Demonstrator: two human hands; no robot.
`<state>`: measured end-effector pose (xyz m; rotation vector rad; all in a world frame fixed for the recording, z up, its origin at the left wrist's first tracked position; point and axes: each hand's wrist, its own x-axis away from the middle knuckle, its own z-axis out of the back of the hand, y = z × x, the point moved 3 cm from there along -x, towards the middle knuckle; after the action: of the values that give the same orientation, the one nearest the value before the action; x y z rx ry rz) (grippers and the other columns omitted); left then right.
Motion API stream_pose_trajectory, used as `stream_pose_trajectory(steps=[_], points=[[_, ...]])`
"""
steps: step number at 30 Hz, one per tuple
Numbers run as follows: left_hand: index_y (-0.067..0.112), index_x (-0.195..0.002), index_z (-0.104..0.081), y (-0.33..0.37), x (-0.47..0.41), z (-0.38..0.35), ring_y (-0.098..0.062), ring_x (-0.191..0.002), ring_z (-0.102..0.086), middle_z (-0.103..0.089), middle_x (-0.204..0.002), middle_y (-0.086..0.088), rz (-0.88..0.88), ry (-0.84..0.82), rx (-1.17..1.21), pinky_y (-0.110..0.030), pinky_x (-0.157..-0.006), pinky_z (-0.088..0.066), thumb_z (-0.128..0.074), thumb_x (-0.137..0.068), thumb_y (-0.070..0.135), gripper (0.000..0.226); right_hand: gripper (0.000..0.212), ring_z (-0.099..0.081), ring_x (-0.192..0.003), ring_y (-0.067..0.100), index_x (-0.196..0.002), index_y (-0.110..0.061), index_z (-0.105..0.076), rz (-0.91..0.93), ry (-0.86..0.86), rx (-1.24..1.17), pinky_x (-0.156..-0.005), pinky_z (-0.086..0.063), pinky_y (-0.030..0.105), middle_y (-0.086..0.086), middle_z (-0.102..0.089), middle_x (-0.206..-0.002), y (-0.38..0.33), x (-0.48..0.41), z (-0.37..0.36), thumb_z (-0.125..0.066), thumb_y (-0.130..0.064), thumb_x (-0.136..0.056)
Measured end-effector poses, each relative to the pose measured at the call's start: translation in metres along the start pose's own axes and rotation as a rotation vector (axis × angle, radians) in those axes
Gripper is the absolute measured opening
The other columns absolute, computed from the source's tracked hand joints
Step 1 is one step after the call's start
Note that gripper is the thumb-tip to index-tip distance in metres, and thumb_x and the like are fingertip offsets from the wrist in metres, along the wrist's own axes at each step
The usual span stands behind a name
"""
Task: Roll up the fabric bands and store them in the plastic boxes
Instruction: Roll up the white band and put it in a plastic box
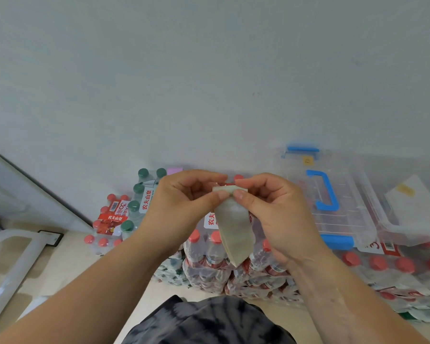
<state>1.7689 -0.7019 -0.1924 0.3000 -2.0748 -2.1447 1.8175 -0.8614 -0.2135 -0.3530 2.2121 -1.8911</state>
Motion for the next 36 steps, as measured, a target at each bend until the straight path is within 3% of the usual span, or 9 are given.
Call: stream_pose_trajectory(steps=[4, 7, 10, 13, 17, 21, 29, 32, 36], points=[[0.011, -0.090, -0.079, 0.0019, -0.0028, -0.0013, -0.018, -0.086, -0.076, -0.079, -0.087, -0.004, 0.012, 0.004, -0.014, -0.024, -0.073, -0.059, -0.075, -0.083, 0.001, 0.012, 0.020, -0.073, -0.091, 0.030, -0.084, -0.022, -0.077, -0.013, 0.025, 0.005, -0.084, -0.058, 0.059, 0.010, -0.077, -0.097, -0.0008, 0.0010, 0.0024, -0.075, -0.003, -0.083], [0.014, -0.092, -0.080, 0.0005, -0.0041, 0.0015, -0.032, -0.086, -0.074, -0.078, -0.086, -0.008, -0.015, 0.037, -0.103, -0.048, -0.076, -0.062, -0.078, -0.083, 0.009, 0.010, 0.012, -0.071, -0.094, 0.040, -0.095, -0.026, -0.076, -0.012, 0.018, 0.059, -0.071, -0.050, 0.078, 0.018, -0.074, -0.096, -0.0006, 0.0017, 0.0023, -0.077, -0.024, -0.083], [0.017, -0.096, -0.079, -0.0003, -0.0047, 0.0018, -0.038, -0.084, -0.072, -0.076, -0.085, -0.014, -0.052, 0.037, -0.144, -0.054, -0.079, -0.060, -0.077, -0.085, 0.009, 0.013, 0.012, -0.071, -0.088, 0.040, -0.095, -0.027, -0.076, 0.028, 0.030, 0.093, -0.066, -0.053, 0.073, 0.022, -0.072, -0.092, -0.0038, 0.0016, 0.0020, -0.078, -0.024, -0.084], [0.020, -0.106, -0.076, 0.0008, -0.0040, 0.0000, -0.029, -0.083, -0.073, -0.075, -0.087, -0.011, -0.065, 0.000, -0.154, -0.037, -0.076, -0.062, -0.072, -0.088, 0.003, 0.025, 0.017, -0.071, -0.086, 0.036, -0.091, -0.025, -0.077, 0.051, 0.035, 0.090, -0.073, -0.056, 0.063, 0.021, -0.072, -0.091, -0.0031, -0.0004, 0.0028, -0.076, -0.009, -0.087], [0.020, -0.095, -0.077, 0.0032, -0.0030, -0.0037, -0.012, -0.081, -0.075, -0.079, -0.085, 0.004, -0.046, -0.044, -0.130, -0.021, -0.070, -0.058, -0.070, -0.088, -0.002, 0.025, 0.018, -0.070, -0.083, 0.024, -0.093, -0.018, -0.077, 0.021, 0.001, 0.047, -0.081, -0.057, 0.046, 0.019, -0.073, -0.091, -0.0019, -0.0016, 0.0039, -0.073, -0.002, -0.087], [0.017, -0.093, -0.079, 0.0020, -0.0032, -0.0010, -0.018, -0.086, -0.075, -0.079, -0.087, 0.001, -0.058, 0.010, -0.132, -0.030, -0.079, -0.061, -0.074, -0.084, -0.002, 0.021, 0.010, -0.071, -0.087, 0.037, -0.094, -0.023, -0.077, 0.007, 0.006, 0.055, -0.074, -0.057, 0.057, 0.013, -0.075, -0.089, -0.0021, -0.0009, 0.0050, -0.071, -0.015, -0.090], [0.010, -0.093, -0.078, 0.0022, -0.0021, -0.0034, -0.024, -0.087, -0.076, -0.079, -0.088, -0.008, -0.008, 0.010, -0.031, -0.035, -0.080, -0.062, -0.078, -0.079, 0.002, 0.016, 0.013, -0.073, -0.085, 0.021, -0.091, -0.022, -0.076, 0.049, 0.006, 0.065, -0.083, -0.059, 0.042, 0.008, -0.077, -0.088, -0.0040, -0.0016, 0.0049, -0.074, -0.009, -0.086], [0.006, -0.093, -0.078, 0.0034, -0.0028, -0.0046, -0.031, -0.084, -0.075, -0.077, -0.086, -0.014, -0.009, 0.023, -0.034, -0.038, -0.076, -0.062, -0.079, -0.080, 0.008, 0.014, 0.012, -0.072, -0.084, 0.016, -0.090, -0.021, -0.076, 0.073, -0.006, 0.054, -0.080, -0.059, 0.035, 0.005, -0.077, -0.088, -0.0067, 0.0008, 0.0052, -0.076, -0.023, -0.078], [0.008, -0.086, -0.078, 0.0070, -0.0041, -0.0051, -0.044, -0.087, -0.068, -0.074, -0.085, -0.020, -0.051, 0.030, -0.060, -0.048, -0.080, -0.061, -0.081, -0.074, 0.014, 0.014, 0.022, -0.074, -0.085, 0.030, -0.100, -0.022, -0.075, 0.079, -0.018, 0.062, -0.077, -0.062, 0.044, 0.013, -0.076, -0.086, -0.0058, 0.0020, 0.0074, -0.074, -0.030, -0.079]])
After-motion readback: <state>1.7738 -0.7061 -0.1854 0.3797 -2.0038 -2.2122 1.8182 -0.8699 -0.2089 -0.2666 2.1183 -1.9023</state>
